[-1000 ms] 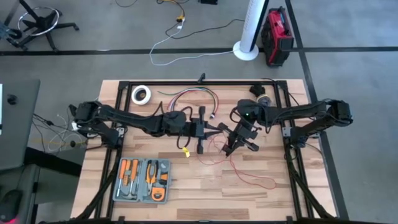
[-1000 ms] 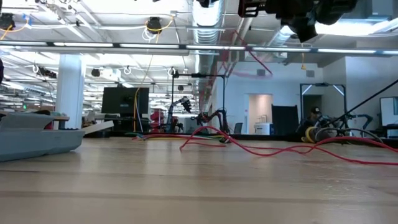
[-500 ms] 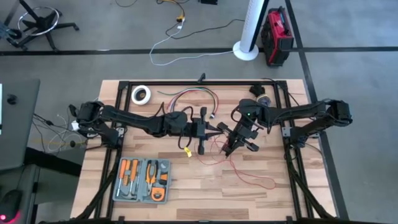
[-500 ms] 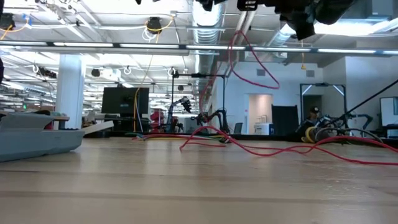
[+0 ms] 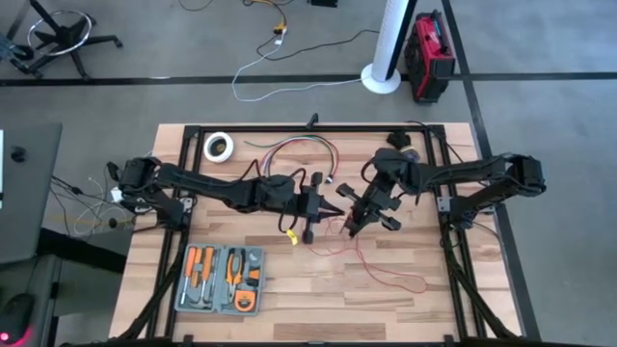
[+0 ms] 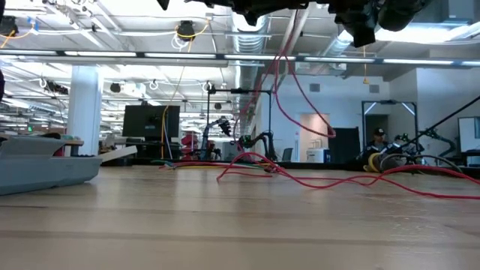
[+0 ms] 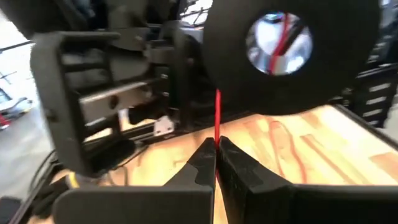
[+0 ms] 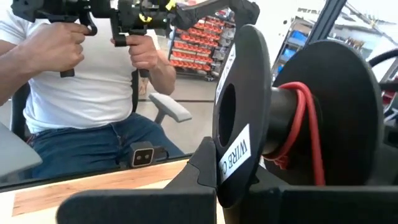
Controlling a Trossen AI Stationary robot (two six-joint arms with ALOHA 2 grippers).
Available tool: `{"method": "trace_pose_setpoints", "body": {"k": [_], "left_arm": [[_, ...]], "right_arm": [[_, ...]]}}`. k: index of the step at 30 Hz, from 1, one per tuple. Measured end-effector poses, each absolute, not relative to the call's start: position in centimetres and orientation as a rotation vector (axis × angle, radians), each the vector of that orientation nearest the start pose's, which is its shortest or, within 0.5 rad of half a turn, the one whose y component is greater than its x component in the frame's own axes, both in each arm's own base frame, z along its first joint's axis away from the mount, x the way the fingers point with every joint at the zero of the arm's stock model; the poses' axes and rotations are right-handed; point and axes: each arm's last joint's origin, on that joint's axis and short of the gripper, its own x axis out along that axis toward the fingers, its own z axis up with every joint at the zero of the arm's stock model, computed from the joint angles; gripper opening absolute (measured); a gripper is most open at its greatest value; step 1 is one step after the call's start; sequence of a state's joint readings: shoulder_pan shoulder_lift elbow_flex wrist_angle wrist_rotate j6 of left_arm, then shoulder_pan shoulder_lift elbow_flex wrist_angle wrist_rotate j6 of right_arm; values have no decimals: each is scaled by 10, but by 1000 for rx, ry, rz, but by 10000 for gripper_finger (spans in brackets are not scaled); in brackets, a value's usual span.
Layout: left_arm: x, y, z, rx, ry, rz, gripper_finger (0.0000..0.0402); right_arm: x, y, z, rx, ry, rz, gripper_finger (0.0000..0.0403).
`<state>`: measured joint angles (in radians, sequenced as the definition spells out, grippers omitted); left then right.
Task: Coil cords
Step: Coil the red wire on the black spool
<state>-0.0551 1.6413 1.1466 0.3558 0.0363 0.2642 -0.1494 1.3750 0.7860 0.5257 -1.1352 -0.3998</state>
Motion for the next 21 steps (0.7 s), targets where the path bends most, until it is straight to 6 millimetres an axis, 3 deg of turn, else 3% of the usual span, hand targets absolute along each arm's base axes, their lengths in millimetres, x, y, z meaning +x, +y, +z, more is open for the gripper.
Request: {"method": "trace_pose_setpoints", "body": {"k": [21], "left_arm": [[378, -41, 283, 227, 161, -162, 0]], "right_arm": [[285, -25, 281, -324, -200, 966, 0]]}}
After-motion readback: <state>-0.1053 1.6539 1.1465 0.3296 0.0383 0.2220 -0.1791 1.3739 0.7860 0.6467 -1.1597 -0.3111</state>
